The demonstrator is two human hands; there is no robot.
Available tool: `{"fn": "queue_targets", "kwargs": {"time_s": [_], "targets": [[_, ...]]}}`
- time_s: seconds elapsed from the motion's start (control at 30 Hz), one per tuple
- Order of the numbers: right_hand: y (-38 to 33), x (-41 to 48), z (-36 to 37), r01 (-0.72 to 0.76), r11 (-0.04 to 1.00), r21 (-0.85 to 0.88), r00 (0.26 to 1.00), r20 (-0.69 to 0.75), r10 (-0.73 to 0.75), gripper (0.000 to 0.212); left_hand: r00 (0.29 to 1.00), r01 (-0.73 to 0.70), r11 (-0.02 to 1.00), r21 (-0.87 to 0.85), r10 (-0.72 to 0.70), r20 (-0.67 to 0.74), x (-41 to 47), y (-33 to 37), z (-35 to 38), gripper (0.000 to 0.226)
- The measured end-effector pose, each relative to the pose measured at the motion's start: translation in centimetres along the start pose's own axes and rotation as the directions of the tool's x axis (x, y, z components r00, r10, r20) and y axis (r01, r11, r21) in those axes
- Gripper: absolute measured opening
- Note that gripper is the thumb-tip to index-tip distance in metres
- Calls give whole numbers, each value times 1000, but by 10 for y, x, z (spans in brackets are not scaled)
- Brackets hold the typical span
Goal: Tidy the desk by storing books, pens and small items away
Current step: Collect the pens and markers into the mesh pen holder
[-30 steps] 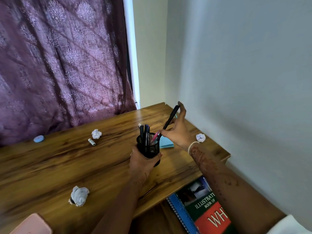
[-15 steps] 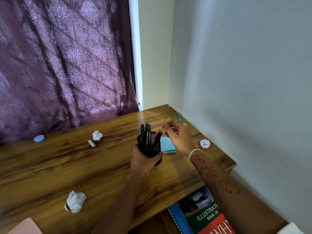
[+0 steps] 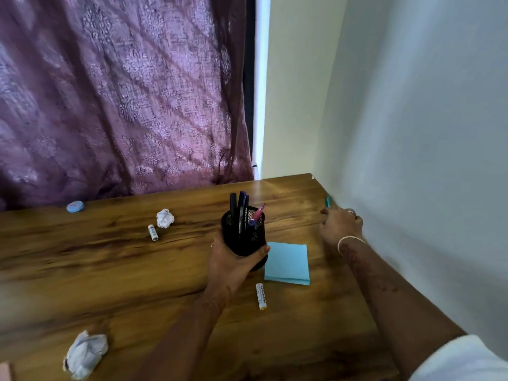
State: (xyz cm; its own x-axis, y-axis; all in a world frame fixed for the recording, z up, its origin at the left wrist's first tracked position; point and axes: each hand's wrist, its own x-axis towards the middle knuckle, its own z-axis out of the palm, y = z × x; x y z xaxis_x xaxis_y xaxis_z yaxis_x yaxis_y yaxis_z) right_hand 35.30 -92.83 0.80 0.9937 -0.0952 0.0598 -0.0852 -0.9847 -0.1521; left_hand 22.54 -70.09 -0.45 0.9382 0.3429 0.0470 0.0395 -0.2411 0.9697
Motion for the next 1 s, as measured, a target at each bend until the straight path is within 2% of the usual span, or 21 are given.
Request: {"fn": "queue_targets", "kwargs": {"time_s": [0.1, 0.17, 0.33, 0.43, 0.63, 0.8, 0.9, 1.0], "targets": [[-3, 22, 16, -6, 987, -161, 994, 103, 23, 41, 1000, 4, 1000, -6, -4, -29, 4, -9, 5, 91], [-4, 30, 25, -27, 977, -212, 992, 116, 52, 39, 999, 6, 1000, -18, -7, -34, 4, -12, 6, 93], [-8, 40, 29, -36, 950, -309, 999, -11, 35, 27, 999, 30, 999, -33, -32, -37, 4, -14, 6, 94], [-10, 42, 28, -32, 963, -268, 998, -57, 17, 22, 998, 43, 999, -24, -44, -48, 5, -14, 3, 95], [-23, 37, 12, -36, 999, 0, 979, -203, 35, 26, 996, 66, 997, -26, -68, -65, -2, -11, -6, 96], [-44, 19, -19, 21, 950, 311, 914, -392, 108, 22, 992, 93, 995, -25, -95, -84, -17, -3, -20, 96], [-59, -7, -53, 44, 843, 537, 895, -395, 205, 29, 992, 91, 995, -34, -93, -83, -31, 6, -27, 93], [-73, -40, -84, 81, 630, 772, 900, -328, 287, 32, 995, 75, 997, -21, -76, -68, -49, 11, -35, 88]]}}
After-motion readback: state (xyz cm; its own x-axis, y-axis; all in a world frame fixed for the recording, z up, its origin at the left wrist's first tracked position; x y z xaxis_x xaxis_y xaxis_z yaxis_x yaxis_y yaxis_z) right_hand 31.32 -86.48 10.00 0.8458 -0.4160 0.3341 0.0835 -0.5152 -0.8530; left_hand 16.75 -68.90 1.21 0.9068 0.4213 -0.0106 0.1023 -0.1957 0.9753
